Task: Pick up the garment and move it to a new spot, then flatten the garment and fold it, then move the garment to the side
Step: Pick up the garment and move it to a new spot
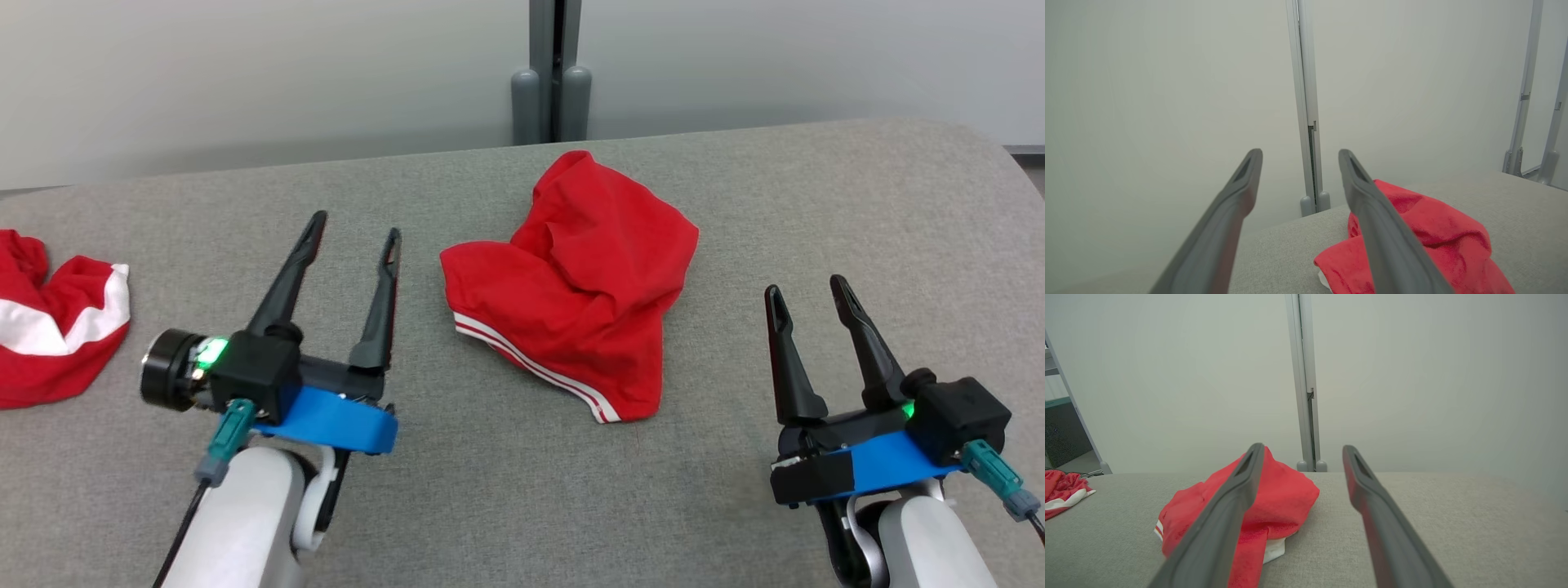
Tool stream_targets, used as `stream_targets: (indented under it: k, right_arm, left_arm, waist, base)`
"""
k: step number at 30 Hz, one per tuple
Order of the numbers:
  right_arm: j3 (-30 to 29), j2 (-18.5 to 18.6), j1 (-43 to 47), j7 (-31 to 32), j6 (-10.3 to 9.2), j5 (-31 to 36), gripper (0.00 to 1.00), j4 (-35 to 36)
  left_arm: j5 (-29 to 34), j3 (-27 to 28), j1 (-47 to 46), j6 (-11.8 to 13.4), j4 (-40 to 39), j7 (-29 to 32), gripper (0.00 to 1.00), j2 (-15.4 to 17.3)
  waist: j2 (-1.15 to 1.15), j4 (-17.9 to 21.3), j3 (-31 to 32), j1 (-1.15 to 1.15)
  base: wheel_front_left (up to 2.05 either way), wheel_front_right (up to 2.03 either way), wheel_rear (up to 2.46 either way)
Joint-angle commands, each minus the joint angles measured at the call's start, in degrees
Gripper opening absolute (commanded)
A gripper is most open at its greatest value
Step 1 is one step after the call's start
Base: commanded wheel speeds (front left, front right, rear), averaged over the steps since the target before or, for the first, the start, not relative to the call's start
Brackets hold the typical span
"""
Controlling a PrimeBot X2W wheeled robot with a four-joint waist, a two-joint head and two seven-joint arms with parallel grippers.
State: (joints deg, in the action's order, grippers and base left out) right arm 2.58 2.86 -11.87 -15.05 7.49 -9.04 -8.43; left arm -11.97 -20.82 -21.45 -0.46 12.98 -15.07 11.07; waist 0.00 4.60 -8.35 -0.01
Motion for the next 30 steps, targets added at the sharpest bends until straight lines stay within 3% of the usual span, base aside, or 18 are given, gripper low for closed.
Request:
stream_targets:
  k: [1, 13, 30]
  right_arm:
    - [0.0, 0.1, 0.7, -0.2, 0.01, 0.2, 1.0, -0.3]
    - [-0.7, 0.1, 3.1, -0.2, 0.01, 1.0, 1.0, -1.7]
    - [-2.1, 0.1, 5.4, -0.2, 0.01, 1.5, 1.0, -6.7]
  left_arm:
    - [0.5, 1.4, 1.4, 0.3, -0.8, -0.1, 1.0, 0.9]
    - [0.6, 12.0, 14.3, -0.6, -3.7, -0.1, 1.0, 1.6]
    - [2.3, 16.4, 20.3, -2.4, -1.5, -0.2, 1.0, -2.3]
  waist:
    - [0.0, -0.6, 0.3, 0.01]
    - [0.0, -4.8, 3.4, 0.01]
    - [0.0, -6.1, 5.4, 0.01]
  base:
    - [0.0, 0.0, 0.0]
    - [0.0, 0.0, 0.0]
    - [0.0, 0.0, 0.0]
